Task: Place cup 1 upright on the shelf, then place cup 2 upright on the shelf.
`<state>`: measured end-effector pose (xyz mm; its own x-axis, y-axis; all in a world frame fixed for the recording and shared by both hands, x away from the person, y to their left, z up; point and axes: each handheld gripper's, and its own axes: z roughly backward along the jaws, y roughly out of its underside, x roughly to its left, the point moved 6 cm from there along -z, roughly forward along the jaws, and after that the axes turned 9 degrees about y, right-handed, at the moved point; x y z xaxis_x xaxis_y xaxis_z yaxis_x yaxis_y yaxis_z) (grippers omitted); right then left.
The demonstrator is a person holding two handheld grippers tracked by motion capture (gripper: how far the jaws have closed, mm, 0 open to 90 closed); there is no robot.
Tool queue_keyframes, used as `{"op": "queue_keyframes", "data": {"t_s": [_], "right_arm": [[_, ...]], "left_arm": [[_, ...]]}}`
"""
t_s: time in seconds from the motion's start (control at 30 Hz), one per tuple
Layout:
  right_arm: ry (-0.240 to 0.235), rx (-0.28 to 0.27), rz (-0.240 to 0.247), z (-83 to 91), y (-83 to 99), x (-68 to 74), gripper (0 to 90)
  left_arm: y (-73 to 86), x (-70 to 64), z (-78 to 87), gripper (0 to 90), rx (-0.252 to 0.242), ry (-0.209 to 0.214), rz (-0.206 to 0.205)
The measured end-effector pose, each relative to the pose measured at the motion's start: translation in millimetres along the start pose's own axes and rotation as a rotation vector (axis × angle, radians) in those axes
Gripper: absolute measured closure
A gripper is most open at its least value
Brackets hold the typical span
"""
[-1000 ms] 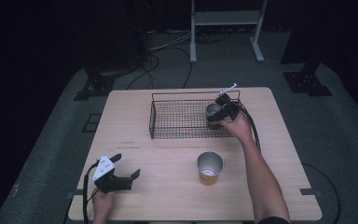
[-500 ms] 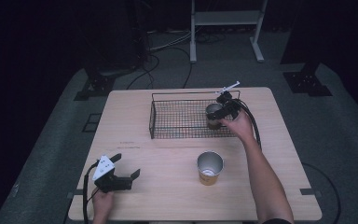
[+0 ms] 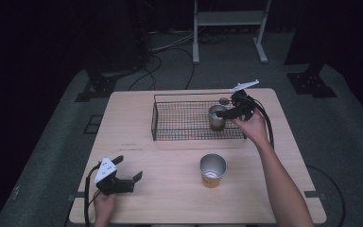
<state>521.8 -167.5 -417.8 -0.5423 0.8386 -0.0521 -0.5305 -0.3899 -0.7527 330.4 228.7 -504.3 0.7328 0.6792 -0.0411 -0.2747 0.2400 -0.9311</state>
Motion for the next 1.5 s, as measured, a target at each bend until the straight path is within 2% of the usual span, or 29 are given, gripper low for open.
{"op": "queue_keyframes", "data": {"t_s": [0.43, 0.83, 0.97, 1.07, 1.23, 1.5], "right_arm": [[-0.023, -0.056, 0.023, 43.2, 19.7, -1.0, 7.6], [-0.041, -0.046, 0.051, 67.8, 44.7, 2.6, 7.6], [-0.047, -0.052, 0.052, 76.2, 52.3, 6.4, 7.6], [-0.053, -0.043, 0.072, 80.8, 59.0, 9.6, 7.6], [-0.066, -0.06, 0.094, 91.0, 68.9, 17.6, 7.5], [-0.101, -0.075, 0.108, 104.2, 91.8, 36.1, 7.6]], "left_arm": [[0.2, -0.2, -0.5, 0.0, 0.004, -0.003, -0.001], [0.0, 0.2, -0.1, 0.0, 0.001, -0.002, 0.0], [0.1, 1.1, 0.3, 0.0, 0.0, -0.001, 0.001], [0.0, 1.0, 0.4, 0.0, -0.004, -0.001, 0.004], [0.0, 0.5, 0.0, 0.0, -0.003, 0.0, 0.003], [0.1, 0.8, -0.1, 0.0, 0.0, -0.001, 0.002]]}}
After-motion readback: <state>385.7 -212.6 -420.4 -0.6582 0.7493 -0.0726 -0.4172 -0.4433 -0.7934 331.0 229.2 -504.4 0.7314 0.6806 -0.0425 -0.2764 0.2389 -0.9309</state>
